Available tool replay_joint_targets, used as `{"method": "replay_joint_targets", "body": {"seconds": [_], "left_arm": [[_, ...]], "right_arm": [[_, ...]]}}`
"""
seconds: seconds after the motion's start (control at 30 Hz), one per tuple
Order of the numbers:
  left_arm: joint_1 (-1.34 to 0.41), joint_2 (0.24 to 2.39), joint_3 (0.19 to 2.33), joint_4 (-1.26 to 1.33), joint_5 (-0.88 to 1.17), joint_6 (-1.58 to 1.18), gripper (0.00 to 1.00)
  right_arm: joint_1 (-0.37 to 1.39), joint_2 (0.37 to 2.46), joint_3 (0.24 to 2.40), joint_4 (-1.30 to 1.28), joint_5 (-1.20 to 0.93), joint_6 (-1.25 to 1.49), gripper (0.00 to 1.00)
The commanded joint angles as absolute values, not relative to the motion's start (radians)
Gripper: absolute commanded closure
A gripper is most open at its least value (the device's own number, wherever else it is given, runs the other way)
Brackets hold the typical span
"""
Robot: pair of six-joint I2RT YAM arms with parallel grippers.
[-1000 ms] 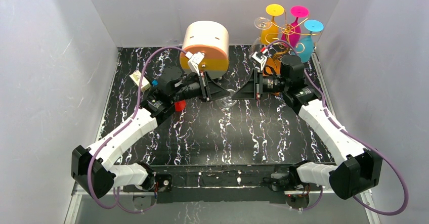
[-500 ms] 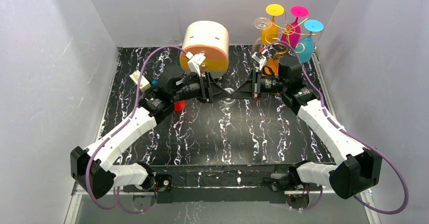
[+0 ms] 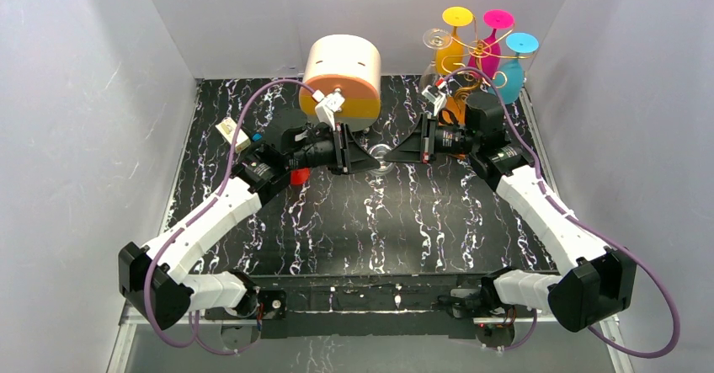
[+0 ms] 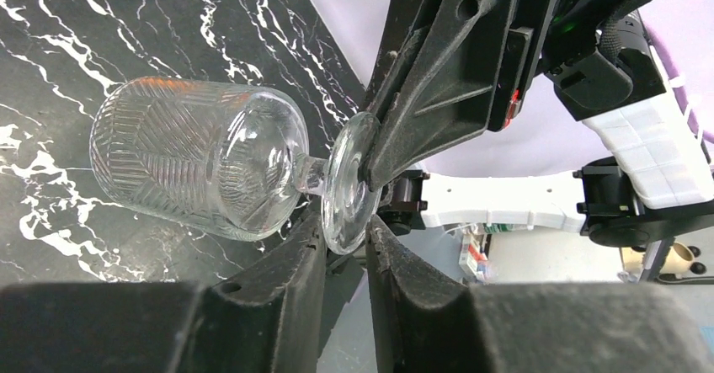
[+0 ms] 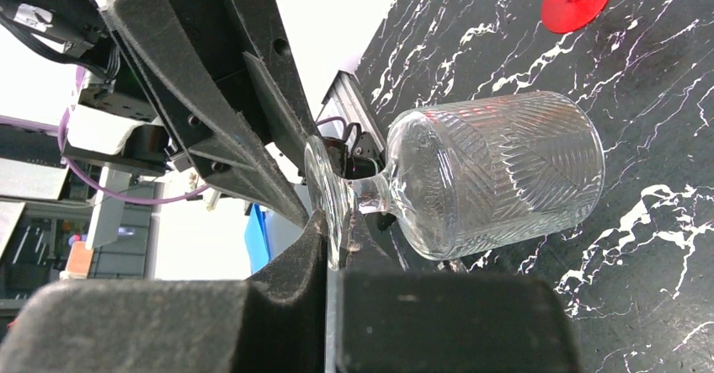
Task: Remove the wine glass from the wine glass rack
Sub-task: Place the wine glass at the center of the board.
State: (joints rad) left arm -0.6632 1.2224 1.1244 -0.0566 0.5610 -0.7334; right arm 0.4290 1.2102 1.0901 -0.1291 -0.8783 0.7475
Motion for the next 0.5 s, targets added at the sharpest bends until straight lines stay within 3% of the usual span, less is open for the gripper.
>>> {"method": "replay_joint_targets", "body": {"seconds": [0.0, 0.27, 0.37, 0.47], "left_arm": [[-0.669, 1.225, 1.128, 0.063, 0.629, -0.783, 0.80], [-0.668, 1.222, 1.133, 0.039, 0.591, -0.752, 0.66], [-0.668, 1.220, 1.136, 0.040, 0.583, -0.747, 0.75], [-0.668, 1.226, 1.139, 0.049, 0.590, -0.741, 0.91]], "right_arm": [[0.432, 1.178, 1.121, -0.070, -0.942, 0.723, 0.99], [0.431, 1.181, 1.126, -0.077, -0.976, 0.708, 0.99], [0.431, 1.182, 1.126, -0.075, -0.989, 0.707, 0.99], [0.433, 1.187, 1.128, -0.072, -1.002, 0.707, 0.99]]}}
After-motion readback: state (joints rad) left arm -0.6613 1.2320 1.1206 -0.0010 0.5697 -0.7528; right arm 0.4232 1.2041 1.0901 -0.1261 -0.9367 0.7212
